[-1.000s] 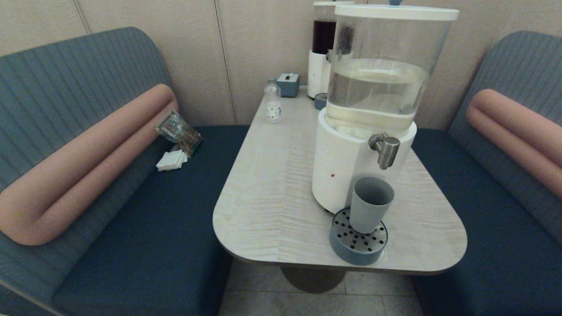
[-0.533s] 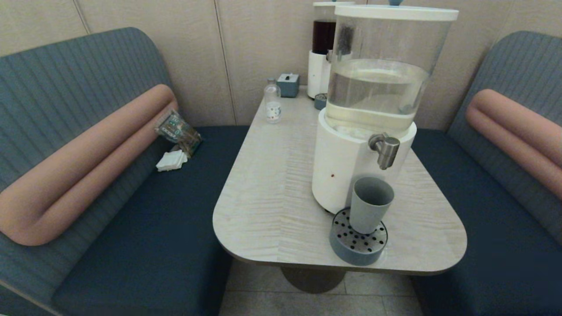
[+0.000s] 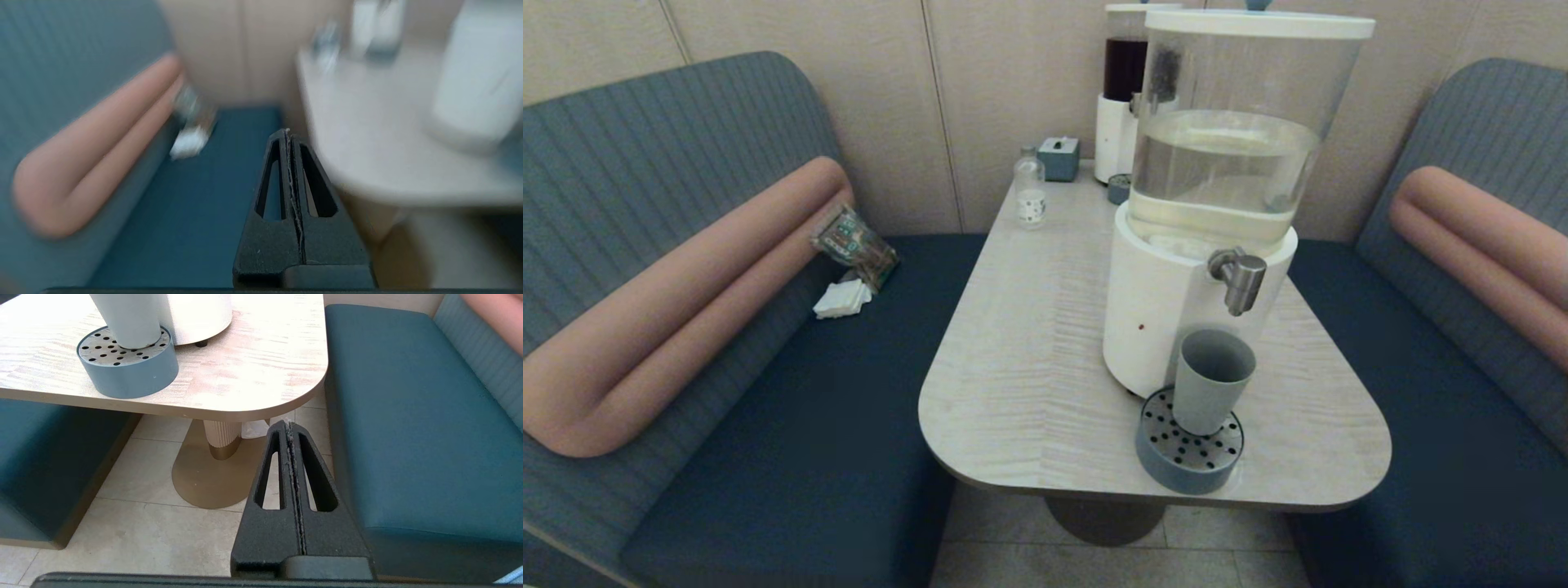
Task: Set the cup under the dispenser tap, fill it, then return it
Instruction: Turn on the faucet
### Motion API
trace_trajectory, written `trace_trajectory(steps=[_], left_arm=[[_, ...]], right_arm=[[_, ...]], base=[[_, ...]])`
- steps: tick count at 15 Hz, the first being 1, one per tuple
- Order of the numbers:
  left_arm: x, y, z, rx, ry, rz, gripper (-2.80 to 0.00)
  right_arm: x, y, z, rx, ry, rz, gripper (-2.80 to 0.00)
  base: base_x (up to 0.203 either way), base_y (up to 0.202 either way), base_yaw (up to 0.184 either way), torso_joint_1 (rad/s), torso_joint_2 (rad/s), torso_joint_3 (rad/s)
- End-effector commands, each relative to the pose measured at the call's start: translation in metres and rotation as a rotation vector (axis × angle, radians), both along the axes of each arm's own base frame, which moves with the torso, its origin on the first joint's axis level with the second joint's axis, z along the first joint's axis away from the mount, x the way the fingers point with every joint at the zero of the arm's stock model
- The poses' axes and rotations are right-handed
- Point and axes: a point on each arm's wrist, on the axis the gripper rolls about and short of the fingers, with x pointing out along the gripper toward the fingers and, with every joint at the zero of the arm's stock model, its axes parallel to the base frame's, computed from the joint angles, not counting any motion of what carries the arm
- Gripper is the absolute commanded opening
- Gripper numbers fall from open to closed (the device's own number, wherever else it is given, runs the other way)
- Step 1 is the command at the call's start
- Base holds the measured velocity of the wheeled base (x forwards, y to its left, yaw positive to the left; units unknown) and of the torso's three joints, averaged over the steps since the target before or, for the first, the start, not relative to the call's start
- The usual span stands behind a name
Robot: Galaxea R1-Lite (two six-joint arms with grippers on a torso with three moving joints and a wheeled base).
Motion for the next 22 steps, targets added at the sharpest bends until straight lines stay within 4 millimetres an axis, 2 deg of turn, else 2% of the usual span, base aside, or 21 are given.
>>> trace_trajectory(steps=[1, 2, 7, 15, 16, 17, 18, 19, 21, 22], left_arm=[[0.009, 0.000, -0.025, 0.041, 0.090, 0.010, -2.80], [0.010, 0.000, -0.033, 0.061, 0.151, 0.013, -2.80], [0.009, 0.000, -0.043, 0.039, 0.291, -0.011, -2.80], [0.009, 0.000, -0.043, 0.004, 0.286, -0.014, -2.80], [0.009, 0.000, -0.043, 0.002, 0.286, -0.014, -2.80], [0.009, 0.000, -0.043, 0.004, 0.286, -0.014, -2.80], [0.009, 0.000, -0.043, 0.002, 0.286, -0.014, -2.80], [0.009, 0.000, -0.043, 0.003, 0.286, -0.014, -2.80], [0.009, 0.000, -0.043, 0.002, 0.286, -0.014, -2.80], [0.009, 0.000, -0.043, 0.002, 0.286, -0.014, -2.80]], right_arm=[[0.000, 0.000, 0.000, -0.002, -0.001, 0.001, -2.80], [0.000, 0.000, 0.000, -0.001, -0.001, 0.001, -2.80], [0.000, 0.000, 0.000, -0.002, 0.000, 0.000, -2.80], [0.000, -0.001, 0.000, -0.016, 0.000, -0.025, -2.80], [-0.003, 0.000, 0.009, -0.017, -0.013, -0.021, -2.80], [-0.008, 0.000, 0.025, -0.004, -0.044, -0.019, -2.80], [-0.020, 0.000, 0.049, 0.017, -0.094, -0.015, -2.80], [-0.035, 0.000, 0.081, 0.031, -0.157, -0.009, -2.80], [-0.061, -0.001, 0.160, 0.054, -0.259, 0.004, -2.80], [-0.057, -0.002, 0.192, 0.060, -0.253, 0.004, -2.80]], base=[[0.000, 0.000, 0.000, 0.000, 0.00, 0.000], [0.000, 0.000, 0.000, 0.000, 0.00, 0.000], [0.000, 0.000, 0.000, 0.000, 0.00, 0.000], [0.000, 0.000, 0.000, 0.000, 0.00, 0.000], [0.000, 0.000, 0.000, 0.000, 0.00, 0.000], [0.000, 0.000, 0.000, 0.000, 0.00, 0.000], [0.000, 0.000, 0.000, 0.000, 0.00, 0.000], [0.000, 0.000, 0.000, 0.000, 0.00, 0.000], [0.000, 0.000, 0.000, 0.000, 0.00, 0.000], [0.000, 0.000, 0.000, 0.000, 0.00, 0.000]])
